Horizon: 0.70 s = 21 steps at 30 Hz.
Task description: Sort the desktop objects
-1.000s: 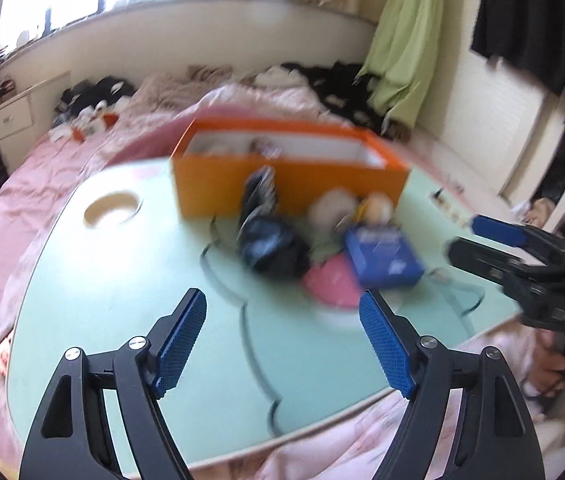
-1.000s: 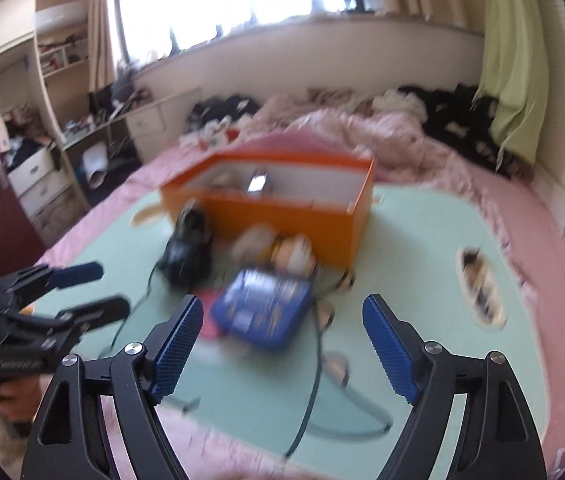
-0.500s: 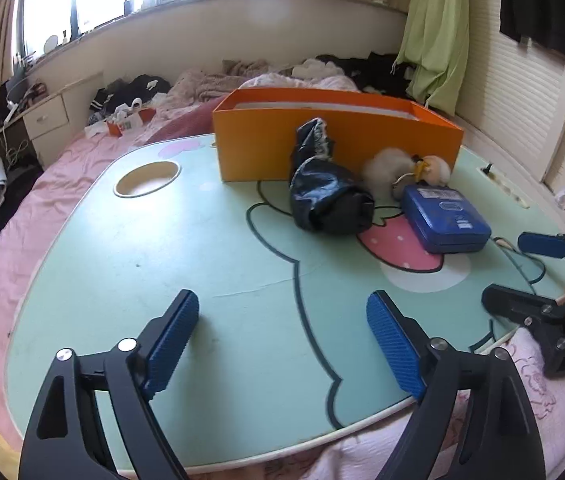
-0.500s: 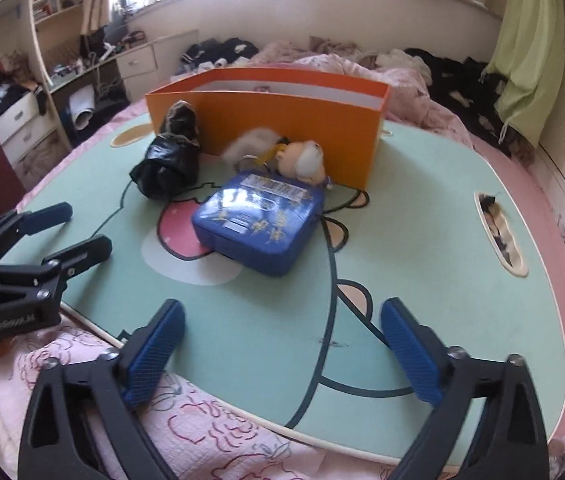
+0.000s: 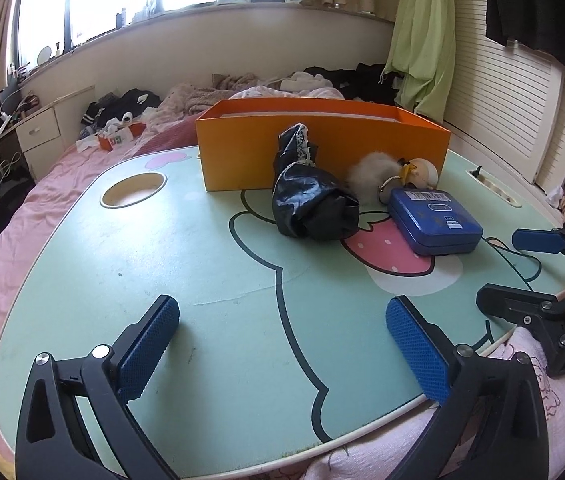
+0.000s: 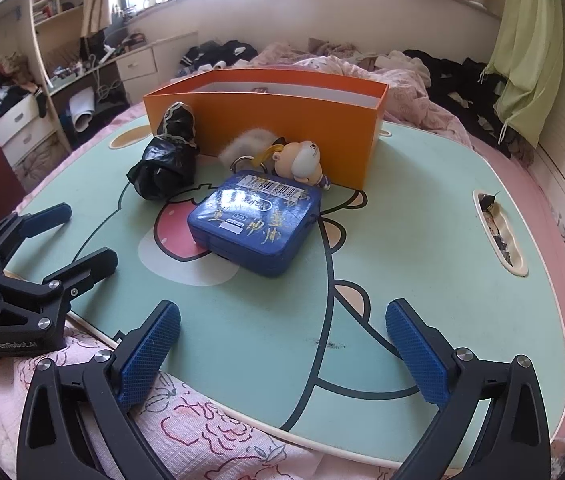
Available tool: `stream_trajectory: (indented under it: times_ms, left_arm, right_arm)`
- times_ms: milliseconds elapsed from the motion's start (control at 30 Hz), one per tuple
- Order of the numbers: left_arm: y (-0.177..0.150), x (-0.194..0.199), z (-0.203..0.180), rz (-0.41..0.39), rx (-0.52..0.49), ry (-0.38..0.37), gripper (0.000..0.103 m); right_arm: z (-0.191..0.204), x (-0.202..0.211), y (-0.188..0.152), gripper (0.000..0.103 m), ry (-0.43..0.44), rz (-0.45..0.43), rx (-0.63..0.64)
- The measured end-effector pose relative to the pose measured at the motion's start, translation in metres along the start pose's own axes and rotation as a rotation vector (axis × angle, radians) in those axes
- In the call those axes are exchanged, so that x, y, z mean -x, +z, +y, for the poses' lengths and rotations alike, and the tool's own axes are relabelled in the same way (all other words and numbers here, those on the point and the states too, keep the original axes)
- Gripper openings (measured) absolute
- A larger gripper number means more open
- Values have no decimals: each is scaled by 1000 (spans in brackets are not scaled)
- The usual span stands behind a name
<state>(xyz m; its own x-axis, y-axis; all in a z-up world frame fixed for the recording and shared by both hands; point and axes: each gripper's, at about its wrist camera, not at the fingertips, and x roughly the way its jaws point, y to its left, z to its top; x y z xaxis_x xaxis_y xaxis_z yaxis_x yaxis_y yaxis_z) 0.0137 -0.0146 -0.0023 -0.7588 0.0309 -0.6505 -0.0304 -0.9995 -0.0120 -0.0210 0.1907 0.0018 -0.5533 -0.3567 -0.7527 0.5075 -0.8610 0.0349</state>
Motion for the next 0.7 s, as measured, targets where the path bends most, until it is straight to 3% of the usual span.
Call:
stream_trajectory:
  times_ms: [700]
  left_arm:
    - [-1, -1, 1, -20, -10, -20, 103]
  right_arm:
    - [1, 0, -1, 103, 0, -1, 1]
